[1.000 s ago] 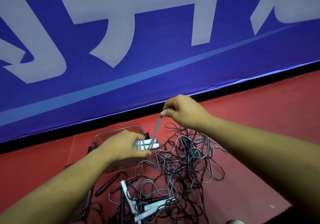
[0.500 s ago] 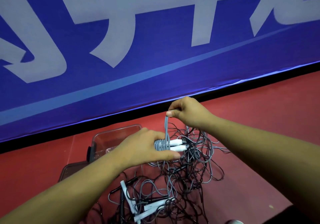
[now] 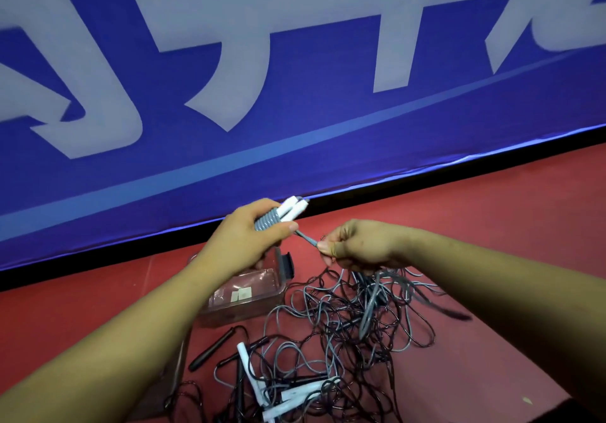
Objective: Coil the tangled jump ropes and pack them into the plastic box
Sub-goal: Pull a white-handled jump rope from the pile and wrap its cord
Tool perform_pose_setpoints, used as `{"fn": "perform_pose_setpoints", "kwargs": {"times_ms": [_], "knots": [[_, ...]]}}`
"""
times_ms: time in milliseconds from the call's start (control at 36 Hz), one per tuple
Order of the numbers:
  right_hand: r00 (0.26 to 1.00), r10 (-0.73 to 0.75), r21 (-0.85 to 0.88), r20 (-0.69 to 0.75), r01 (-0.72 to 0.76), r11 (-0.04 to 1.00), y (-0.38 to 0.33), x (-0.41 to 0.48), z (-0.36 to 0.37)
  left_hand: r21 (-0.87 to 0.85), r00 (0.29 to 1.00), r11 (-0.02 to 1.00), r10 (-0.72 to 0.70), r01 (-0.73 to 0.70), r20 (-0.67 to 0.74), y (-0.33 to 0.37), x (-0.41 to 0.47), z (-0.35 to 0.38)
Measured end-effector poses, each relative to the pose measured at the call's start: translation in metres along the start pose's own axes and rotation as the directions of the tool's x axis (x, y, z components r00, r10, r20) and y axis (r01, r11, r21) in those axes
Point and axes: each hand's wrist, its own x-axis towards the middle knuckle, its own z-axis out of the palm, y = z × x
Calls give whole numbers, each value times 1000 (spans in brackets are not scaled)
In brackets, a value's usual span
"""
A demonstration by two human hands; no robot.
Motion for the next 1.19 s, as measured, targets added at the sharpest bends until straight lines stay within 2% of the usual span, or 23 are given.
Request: {"fn": "perform_pose_setpoints", "kwargs": {"times_ms": [167, 278, 361, 444, 583, 694, 861, 917, 1000, 1056, 1111, 1194], "knots": [[990, -117, -113, -74, 108, 988, -24, -2, 20, 58, 991, 994, -91, 97, -99, -27, 14, -16], [984, -170, -374, -56, 137, 917, -38, -3, 26, 325, 991, 940, -72, 105, -112, -40, 18, -22], [969, -240, -510, -65, 175, 842, -46, -5, 30, 532, 998, 845, -29, 51, -50, -41, 15, -21], [949, -301, -558, -89, 203, 804, -49, -4, 30, 708, 1000, 706, -8, -1, 9, -39, 14, -16], [927, -360, -653, -103, 210, 728, -50, -5, 30, 776, 981, 617, -36, -129, 191, -29, 7, 0], [883, -436, -695, -177, 202, 690, -46, -5, 24, 697, 956, 689, -24, -197, 293, -14, 1, 14], [865, -444, -590, -236, 235, 772, -33, -4, 7, 626, 962, 746, 75, -230, 263, -12, -2, 20], [868, -433, -537, -243, 251, 805, -29, -7, 1, 579, 949, 771, 103, -265, 298, -12, -4, 20], [878, -396, -409, -270, 268, 872, -19, -6, -7, 373, 926, 881, 159, -290, 342, -8, -7, 16], [877, -390, -342, -282, 288, 894, -15, -4, -10, 220, 935, 938, 198, -267, 293, -6, -5, 14], [875, -383, -290, -297, 299, 909, -13, -1, -8, 33, 956, 984, 161, -174, 246, -4, -4, 12], [902, -327, -193, -280, 281, 940, -12, 0, -2, -202, 968, 977, 112, -66, 227, 1, -6, 11]]}}
